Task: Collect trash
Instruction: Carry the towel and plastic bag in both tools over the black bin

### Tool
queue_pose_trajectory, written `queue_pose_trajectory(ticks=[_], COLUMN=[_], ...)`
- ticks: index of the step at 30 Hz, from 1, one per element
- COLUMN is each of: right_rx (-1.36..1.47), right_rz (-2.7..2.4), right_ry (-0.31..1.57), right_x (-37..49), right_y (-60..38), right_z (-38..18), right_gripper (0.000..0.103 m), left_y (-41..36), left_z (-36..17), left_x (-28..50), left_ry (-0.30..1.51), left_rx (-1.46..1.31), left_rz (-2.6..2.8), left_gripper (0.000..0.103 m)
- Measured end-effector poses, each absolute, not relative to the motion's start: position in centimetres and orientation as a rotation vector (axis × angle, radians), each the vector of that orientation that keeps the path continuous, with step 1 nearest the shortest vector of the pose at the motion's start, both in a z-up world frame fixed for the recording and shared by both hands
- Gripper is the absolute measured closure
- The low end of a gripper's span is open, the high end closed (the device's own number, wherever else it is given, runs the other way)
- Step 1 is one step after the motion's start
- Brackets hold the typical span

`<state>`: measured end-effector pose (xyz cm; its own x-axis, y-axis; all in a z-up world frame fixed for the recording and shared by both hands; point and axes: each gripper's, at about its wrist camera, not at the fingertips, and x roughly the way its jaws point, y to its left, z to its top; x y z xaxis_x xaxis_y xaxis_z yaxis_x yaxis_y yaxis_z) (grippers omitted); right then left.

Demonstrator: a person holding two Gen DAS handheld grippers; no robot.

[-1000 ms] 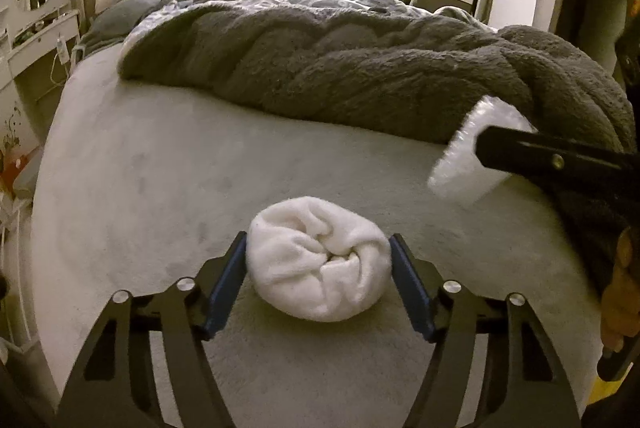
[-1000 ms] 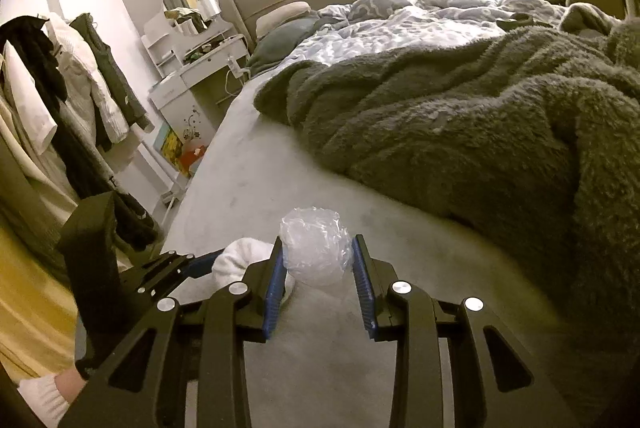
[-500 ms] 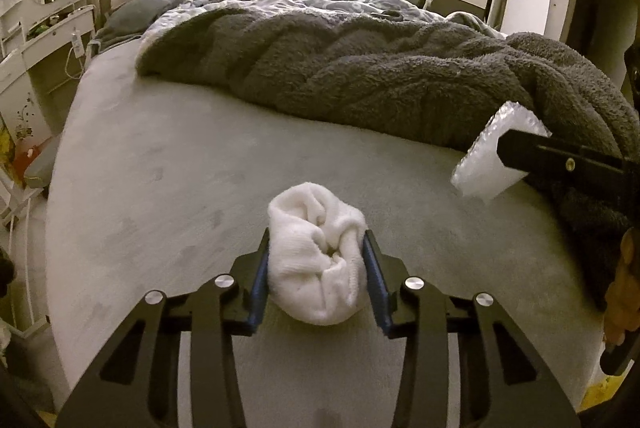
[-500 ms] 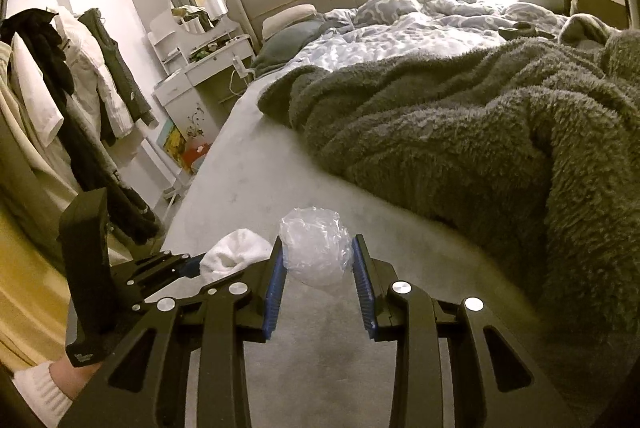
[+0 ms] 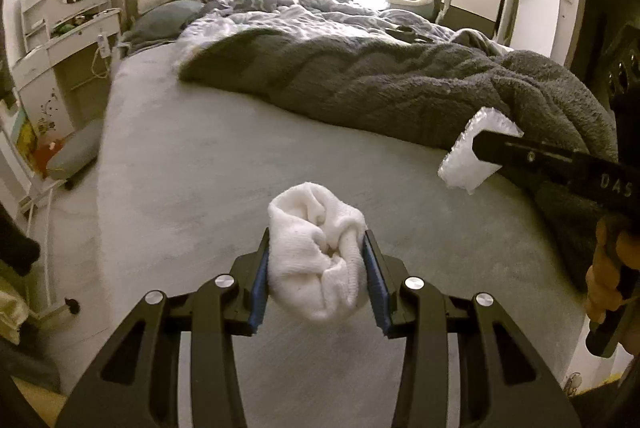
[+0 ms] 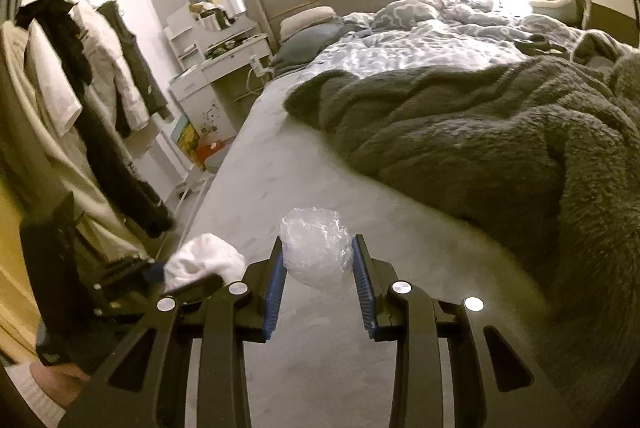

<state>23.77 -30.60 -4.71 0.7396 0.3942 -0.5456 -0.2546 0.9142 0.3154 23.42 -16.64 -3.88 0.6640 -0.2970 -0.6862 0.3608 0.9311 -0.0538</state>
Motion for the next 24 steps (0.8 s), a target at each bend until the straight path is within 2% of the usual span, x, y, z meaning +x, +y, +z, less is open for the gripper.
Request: queue_pose_trajectory(ticks=[24], right_rx=[0.08], right_rz=[0.555], right_ry=[0.689], right_x=[23.3], right_y=[-17.9], right_z=[-3.6], right_gripper=[0.07], left_y=[-3.8], left_z=[-4.9], left_x=[20.3], left_ry=[0.784], left_rx=[-0.004], left_rz=[-0.228], left_gripper=[0.058])
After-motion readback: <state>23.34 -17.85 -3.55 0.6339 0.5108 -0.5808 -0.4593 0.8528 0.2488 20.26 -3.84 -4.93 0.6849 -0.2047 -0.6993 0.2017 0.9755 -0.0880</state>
